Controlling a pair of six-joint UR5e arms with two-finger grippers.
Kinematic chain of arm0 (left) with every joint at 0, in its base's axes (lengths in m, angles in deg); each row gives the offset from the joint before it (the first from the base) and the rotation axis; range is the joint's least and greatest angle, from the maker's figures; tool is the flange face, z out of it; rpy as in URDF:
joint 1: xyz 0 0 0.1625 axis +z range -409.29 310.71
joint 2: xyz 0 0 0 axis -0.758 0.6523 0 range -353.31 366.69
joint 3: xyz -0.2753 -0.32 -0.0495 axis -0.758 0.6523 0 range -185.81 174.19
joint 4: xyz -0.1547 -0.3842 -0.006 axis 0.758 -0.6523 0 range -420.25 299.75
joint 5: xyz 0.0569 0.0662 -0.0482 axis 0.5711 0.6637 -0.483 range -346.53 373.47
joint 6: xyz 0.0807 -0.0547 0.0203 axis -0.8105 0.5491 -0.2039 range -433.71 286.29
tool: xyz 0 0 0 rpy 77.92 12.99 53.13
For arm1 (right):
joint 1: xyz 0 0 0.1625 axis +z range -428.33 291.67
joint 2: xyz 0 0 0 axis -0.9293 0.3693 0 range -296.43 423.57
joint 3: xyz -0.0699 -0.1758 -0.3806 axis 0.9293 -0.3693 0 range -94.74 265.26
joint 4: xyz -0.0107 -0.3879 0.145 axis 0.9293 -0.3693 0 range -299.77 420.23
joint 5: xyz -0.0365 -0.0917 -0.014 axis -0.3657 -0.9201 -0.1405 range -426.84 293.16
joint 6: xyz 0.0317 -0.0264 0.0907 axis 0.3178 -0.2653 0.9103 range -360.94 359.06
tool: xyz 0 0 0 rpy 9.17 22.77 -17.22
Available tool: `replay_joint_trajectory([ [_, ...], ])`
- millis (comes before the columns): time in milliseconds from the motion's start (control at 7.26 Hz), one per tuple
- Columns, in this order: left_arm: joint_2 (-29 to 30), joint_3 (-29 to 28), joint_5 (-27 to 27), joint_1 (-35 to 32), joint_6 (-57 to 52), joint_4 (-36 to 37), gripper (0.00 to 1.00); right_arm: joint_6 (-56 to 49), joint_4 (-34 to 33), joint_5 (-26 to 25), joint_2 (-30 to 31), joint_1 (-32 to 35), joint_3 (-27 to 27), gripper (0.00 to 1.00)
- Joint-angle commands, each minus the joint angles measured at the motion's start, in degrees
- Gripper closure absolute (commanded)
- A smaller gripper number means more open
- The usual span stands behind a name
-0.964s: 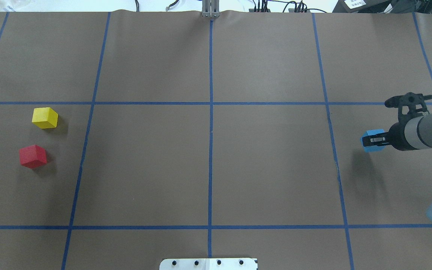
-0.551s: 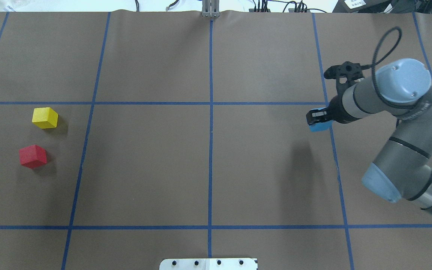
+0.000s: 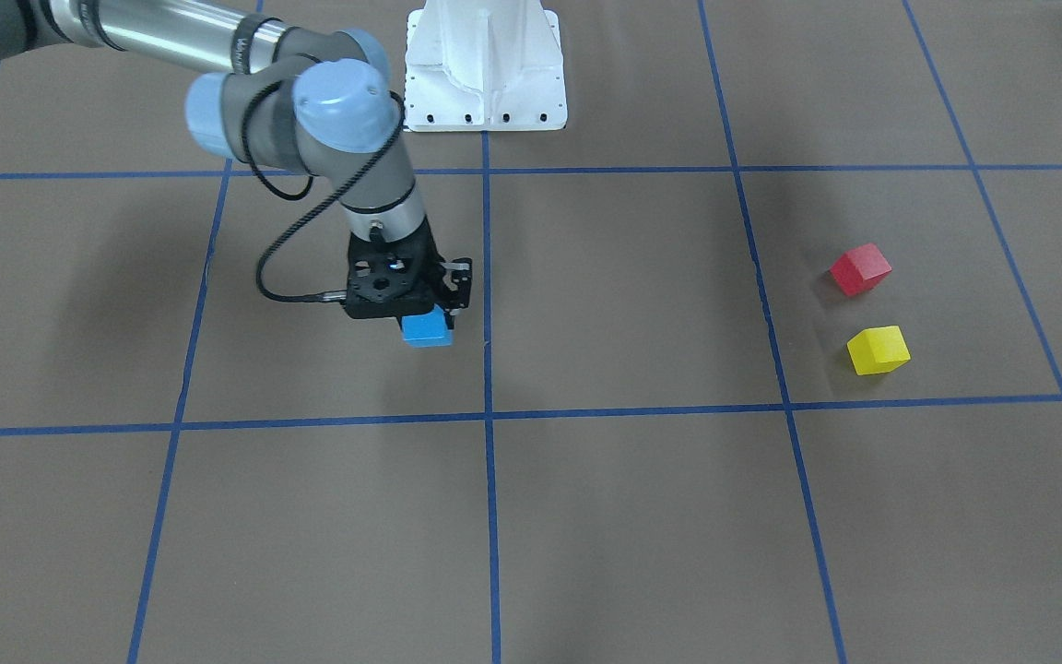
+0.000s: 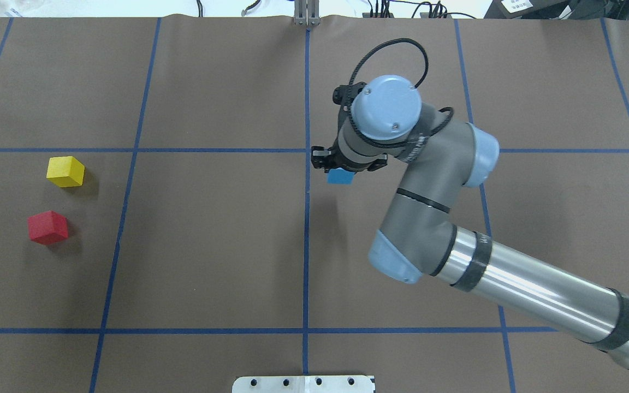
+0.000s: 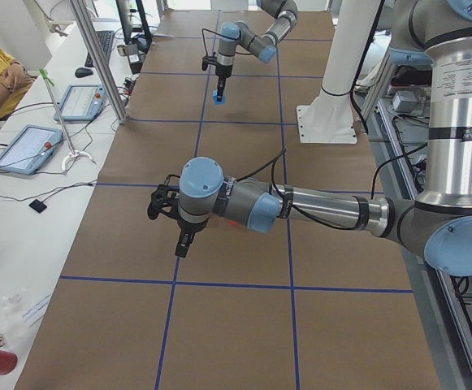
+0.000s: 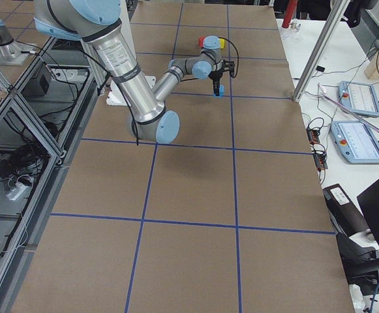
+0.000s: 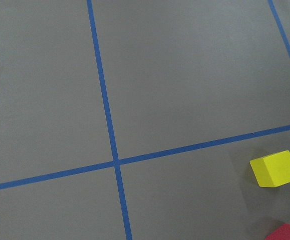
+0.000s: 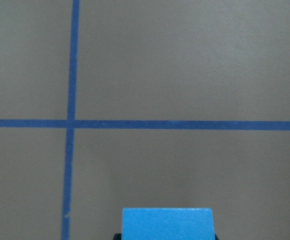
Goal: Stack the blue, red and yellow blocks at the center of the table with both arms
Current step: 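Carry the blue cube with the right gripper to the table's center cross, then open the right gripper and lift it away from the blue cube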
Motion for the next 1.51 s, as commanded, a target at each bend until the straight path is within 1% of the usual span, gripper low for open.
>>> replay_joint_trajectory([
  [0,0.0,0.0,0.0,0.4,-0.1,0.0,0.0,2.6,1.3,-3.2,-6.9,-3.6,-9.8,1.0],
  [138,0.0,0.0,0.0,0.4,0.0,0.0,0.0,2.6,2.2,-3.9,-6.0,-4.7,-9.9,0.7],
  [275,0.0,0.0,0.0,0.4,-0.1,0.0,0.0,2.7,2.7,-4.6,-4.3,-5.8,-9.9,0.2],
  [413,0.0,0.0,0.0,0.4,-0.1,0.0,0.0,2.9,2.8,-8.1,-4.0,-6.2,-9.6,0.01],
  [689,0.0,0.0,-0.1,0.4,0.0,0.0,0.0,2.6,2.8,-8.6,-4.3,-5.4,-9.0,0.0],
  [826,0.0,0.0,-0.1,0.5,-0.1,0.0,0.0,1.9,2.4,-7.1,-4.4,-2.8,-8.1,0.0],
  [964,0.1,0.0,-0.1,0.6,-0.1,0.0,0.0,0.6,2.2,-3.1,-4.4,0.2,-7.3,0.0],
  [1102,0.0,0.0,-1.9,0.7,-0.2,-0.1,0.0,-1.7,2.1,1.3,-4.4,4.1,-6.6,0.0],
  [1240,-0.3,0.1,-2.7,1.4,-0.2,-3.9,0.0,-4.8,2.0,6.5,-4.0,8.8,-6.6,0.0],
  [1377,-0.5,-0.2,-2.7,3.6,1.2,-7.7,0.0,-10.0,-0.5,11.5,-3.3,13.7,-6.5,0.0],
])
